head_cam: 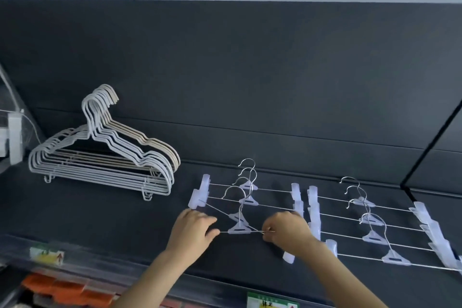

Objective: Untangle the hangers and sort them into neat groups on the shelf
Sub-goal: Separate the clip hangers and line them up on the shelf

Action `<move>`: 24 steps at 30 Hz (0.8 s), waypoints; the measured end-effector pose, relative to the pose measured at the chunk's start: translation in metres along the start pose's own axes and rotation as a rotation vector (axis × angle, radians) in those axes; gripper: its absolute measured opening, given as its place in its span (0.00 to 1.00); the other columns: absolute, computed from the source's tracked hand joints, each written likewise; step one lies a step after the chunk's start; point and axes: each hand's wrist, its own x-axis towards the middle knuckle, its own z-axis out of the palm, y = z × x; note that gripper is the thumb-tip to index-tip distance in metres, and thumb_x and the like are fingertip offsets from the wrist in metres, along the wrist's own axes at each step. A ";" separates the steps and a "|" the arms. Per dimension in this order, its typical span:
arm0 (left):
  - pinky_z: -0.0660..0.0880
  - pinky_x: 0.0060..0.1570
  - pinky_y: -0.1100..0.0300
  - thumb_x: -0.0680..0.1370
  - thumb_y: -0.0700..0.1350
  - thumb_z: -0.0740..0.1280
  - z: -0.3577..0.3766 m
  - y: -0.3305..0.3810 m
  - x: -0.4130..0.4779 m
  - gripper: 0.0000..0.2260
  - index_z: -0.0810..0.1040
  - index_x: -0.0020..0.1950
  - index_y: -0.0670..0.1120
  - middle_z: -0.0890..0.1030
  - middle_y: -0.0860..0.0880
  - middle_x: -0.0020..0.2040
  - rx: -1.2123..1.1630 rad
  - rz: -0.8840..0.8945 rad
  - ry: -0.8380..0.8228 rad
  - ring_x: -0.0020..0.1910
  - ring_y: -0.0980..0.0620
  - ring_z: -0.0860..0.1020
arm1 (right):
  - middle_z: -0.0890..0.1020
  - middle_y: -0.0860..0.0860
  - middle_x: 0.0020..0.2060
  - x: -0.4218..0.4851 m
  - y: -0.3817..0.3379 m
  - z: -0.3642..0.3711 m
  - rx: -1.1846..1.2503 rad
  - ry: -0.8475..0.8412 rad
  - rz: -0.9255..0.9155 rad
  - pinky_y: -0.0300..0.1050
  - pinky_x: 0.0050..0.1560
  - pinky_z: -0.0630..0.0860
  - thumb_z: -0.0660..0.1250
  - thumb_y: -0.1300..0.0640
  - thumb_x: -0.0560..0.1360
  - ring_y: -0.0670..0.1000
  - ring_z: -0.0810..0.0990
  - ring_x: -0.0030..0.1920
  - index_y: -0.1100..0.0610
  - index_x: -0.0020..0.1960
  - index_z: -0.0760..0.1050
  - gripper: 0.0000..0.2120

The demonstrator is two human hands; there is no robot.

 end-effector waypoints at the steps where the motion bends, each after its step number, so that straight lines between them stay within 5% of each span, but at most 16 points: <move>1: 0.78 0.37 0.65 0.60 0.56 0.77 0.003 -0.004 -0.001 0.09 0.82 0.34 0.55 0.80 0.60 0.28 0.017 0.022 -0.002 0.28 0.61 0.77 | 0.82 0.48 0.51 0.000 0.000 0.001 -0.035 0.003 0.010 0.43 0.62 0.63 0.62 0.50 0.73 0.51 0.77 0.54 0.50 0.50 0.79 0.10; 4: 0.73 0.34 0.68 0.60 0.51 0.79 0.011 -0.004 0.001 0.09 0.79 0.30 0.56 0.77 0.60 0.24 -0.009 0.051 -0.041 0.25 0.62 0.73 | 0.82 0.49 0.49 0.003 0.001 0.003 -0.052 0.052 0.053 0.43 0.61 0.61 0.63 0.44 0.73 0.52 0.76 0.50 0.51 0.50 0.78 0.13; 9: 0.72 0.44 0.58 0.71 0.40 0.70 0.013 -0.008 0.013 0.05 0.80 0.35 0.48 0.80 0.53 0.33 -0.261 -0.040 0.062 0.35 0.52 0.77 | 0.79 0.49 0.52 -0.008 0.012 0.010 -0.067 0.196 0.061 0.46 0.62 0.65 0.68 0.45 0.69 0.53 0.75 0.58 0.50 0.55 0.78 0.17; 13: 0.74 0.39 0.52 0.66 0.38 0.74 0.009 -0.024 0.028 0.09 0.80 0.44 0.43 0.80 0.46 0.43 -0.146 -0.218 0.140 0.41 0.43 0.77 | 0.82 0.47 0.37 -0.028 0.023 0.025 -0.035 0.463 0.052 0.43 0.37 0.79 0.82 0.52 0.48 0.51 0.83 0.37 0.51 0.41 0.82 0.22; 17: 0.73 0.53 0.51 0.72 0.44 0.69 0.010 -0.037 0.032 0.19 0.74 0.63 0.44 0.74 0.42 0.56 -0.219 -0.408 -0.022 0.57 0.42 0.73 | 0.81 0.54 0.41 -0.039 0.033 0.035 0.142 0.499 0.116 0.45 0.33 0.78 0.77 0.67 0.59 0.57 0.82 0.38 0.59 0.45 0.80 0.16; 20: 0.70 0.47 0.59 0.74 0.39 0.67 0.012 -0.038 0.030 0.15 0.75 0.60 0.45 0.74 0.45 0.50 -0.326 -0.431 -0.050 0.50 0.47 0.74 | 0.78 0.54 0.44 -0.038 0.036 0.024 0.205 0.429 0.218 0.41 0.33 0.69 0.62 0.65 0.73 0.57 0.77 0.43 0.62 0.51 0.76 0.08; 24: 0.67 0.40 0.63 0.74 0.34 0.64 0.011 -0.040 0.027 0.12 0.78 0.55 0.45 0.75 0.47 0.46 -0.382 -0.449 -0.007 0.42 0.51 0.74 | 0.71 0.49 0.35 -0.031 0.042 0.015 0.235 0.362 0.229 0.35 0.27 0.62 0.58 0.64 0.75 0.50 0.70 0.33 0.61 0.41 0.74 0.07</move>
